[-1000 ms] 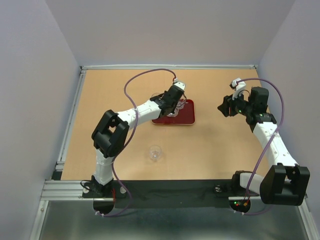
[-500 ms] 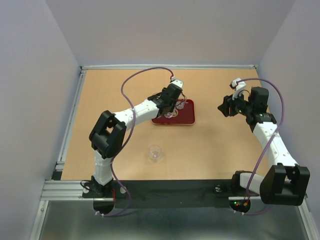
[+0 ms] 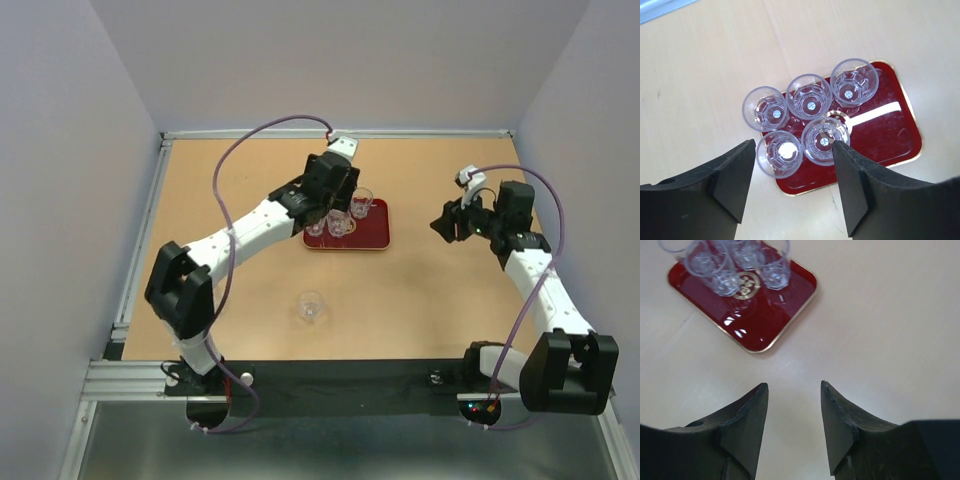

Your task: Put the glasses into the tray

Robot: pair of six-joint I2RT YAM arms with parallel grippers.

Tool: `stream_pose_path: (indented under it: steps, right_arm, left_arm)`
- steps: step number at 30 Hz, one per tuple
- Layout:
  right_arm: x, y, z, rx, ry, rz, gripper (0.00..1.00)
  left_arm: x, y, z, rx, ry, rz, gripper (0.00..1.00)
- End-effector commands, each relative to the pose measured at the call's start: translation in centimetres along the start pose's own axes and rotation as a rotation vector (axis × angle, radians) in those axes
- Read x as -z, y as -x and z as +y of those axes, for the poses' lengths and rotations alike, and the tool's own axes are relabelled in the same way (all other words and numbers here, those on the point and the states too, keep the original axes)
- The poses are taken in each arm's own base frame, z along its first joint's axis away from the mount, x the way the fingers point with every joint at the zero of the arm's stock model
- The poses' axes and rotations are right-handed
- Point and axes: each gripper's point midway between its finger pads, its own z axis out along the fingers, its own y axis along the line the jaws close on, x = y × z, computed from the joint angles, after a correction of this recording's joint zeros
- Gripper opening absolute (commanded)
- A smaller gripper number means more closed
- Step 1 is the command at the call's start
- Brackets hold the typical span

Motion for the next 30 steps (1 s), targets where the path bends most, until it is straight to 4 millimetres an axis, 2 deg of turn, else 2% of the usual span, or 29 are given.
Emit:
stream_pose_path:
  steps: [1, 2, 3, 4, 5, 6, 7, 8, 9, 10, 11, 12, 13, 14, 16, 17, 18, 19, 20, 21, 24, 25, 26, 30]
  right_arm:
    - [0.7, 1.6, 3.9, 0.117, 0.204, -0.119, 0.52]
    - [0.8, 0.9, 4.9, 0.116, 0.256, -0.122, 0.55]
    - [1.0, 0.8, 5.8, 0.123, 0.305, -0.137, 0.56]
    - [1.2, 0.8, 6.8, 0.131, 0.358, -0.154, 0.58]
    - [1.4, 0.9, 8.6, 0.148, 0.44, -0.178, 0.61]
    - [1.3, 0.9, 9.3, 0.157, 0.468, -0.179, 0.61]
    - [1.0, 0.8, 10.1, 0.164, 0.491, -0.171, 0.61]
    - [0.4, 0.9, 11.4, 0.197, 0.507, -0.15, 0.63]
    - [-0.2, 0.7, 11.9, 0.205, 0.513, -0.127, 0.63]
    - [-0.8, 1.3, 12.0, 0.224, 0.501, -0.112, 0.63]
    - [-1.1, 1.6, 12.6, 0.222, 0.52, -0.098, 0.64]
    - [-2.1, 0.7, 14.0, 0.191, 0.574, -0.038, 0.64]
    - [-2.6, 0.7, 14.7, 0.18, 0.593, -0.013, 0.64]
    - [-3.1, 1.4, 16.5, 0.184, 0.628, 0.019, 0.64]
    - [-4.6, 0.5, 18.6, 0.182, 0.674, 0.096, 0.64]
    - [-5.3, 0.2, 19.4, 0.196, 0.665, 0.134, 0.67]
    - [-5.5, 0.7, 22.1, 0.243, 0.712, 0.15, 0.68]
    - [-6.5, -0.2, 23.2, 0.248, 0.725, 0.198, 0.7]
    - [-6.8, 0.5, 25.2, 0.296, 0.732, 0.208, 0.72]
    - [-7.3, 0.4, 26.2, 0.316, 0.736, 0.227, 0.73]
    - [-9.4, -0.8, 28.2, 0.322, 0.707, 0.317, 0.76]
    - [-10.0, 0.4, 28.7, 0.325, 0.698, 0.303, 0.76]
    - [-10.7, -0.9, 29.5, 0.315, 0.694, 0.357, 0.76]
    - [-11.4, -2.1, 31.9, 0.369, 0.693, 0.402, 0.77]
  left_arm:
    - [5.8, 4.6, 3.1, 0.075, 0.02, -0.162, 0.76]
    - [6.1, 3.5, 3.9, 0.079, 0.032, -0.156, 0.78]
    - [6.9, 3.3, 4.6, 0.088, 0.036, -0.168, 0.79]
    - [9.3, 4.3, 5.9, 0.117, 0.04, -0.224, 0.81]
    - [9.5, 2.6, 7.1, 0.124, 0.063, -0.212, 0.84]
    - [10.4, 2.1, 7.9, 0.133, 0.074, -0.226, 0.86]
    - [12.9, 2.8, 9.4, 0.166, 0.088, -0.289, 0.88]
    - [13.1, 0.6, 10.3, 0.16, 0.109, -0.27, 0.9]
    - [14.0, 0.2, 11.1, 0.169, 0.123, -0.294, 0.94]
    - [16.4, 0.6, 12.7, 0.2, 0.138, -0.361, 0.96]
    - [17.1, 0.1, 13.3, 0.202, 0.148, -0.382, 0.97]
    - [17.2, -1.6, 13.8, 0.186, 0.165, -0.376, 0.99]
    - [19.2, -1.4, 14.9, 0.212, 0.179, -0.436, 0.99]
    - [19.2, -2.7, 15.1, 0.205, 0.188, -0.432, 0.99]
    - [20.4, -3.1, 16.0, 0.222, 0.206, -0.476, 0.99]
    - [21.8, -3.0, 16.8, 0.253, 0.22, -0.529, 0.99]
    - [22.1, -3.1, 17.0, 0.265, 0.228, -0.554, 0.99]
    - [23.3, -3.0, 17.8, 0.295, 0.248, -0.596, 0.99]
    - [23.6, -2.9, 18.3, 0.311, 0.265, -0.618, 0.99]
    - [24.0, -3.0, 18.6, 0.327, 0.279, -0.633, 0.99]
    - [24.7, -3.4, 19.8, 0.349, 0.332, -0.651, 0.99]
    - [25.0, -3.5, 20.1, 0.358, 0.341, -0.659, 0.99]
    - [25.0, -3.6, 20.2, 0.359, 0.344, -0.66, 0.99]
    - [25.4, -3.8, 20.6, 0.375, 0.363, -0.678, 0.99]
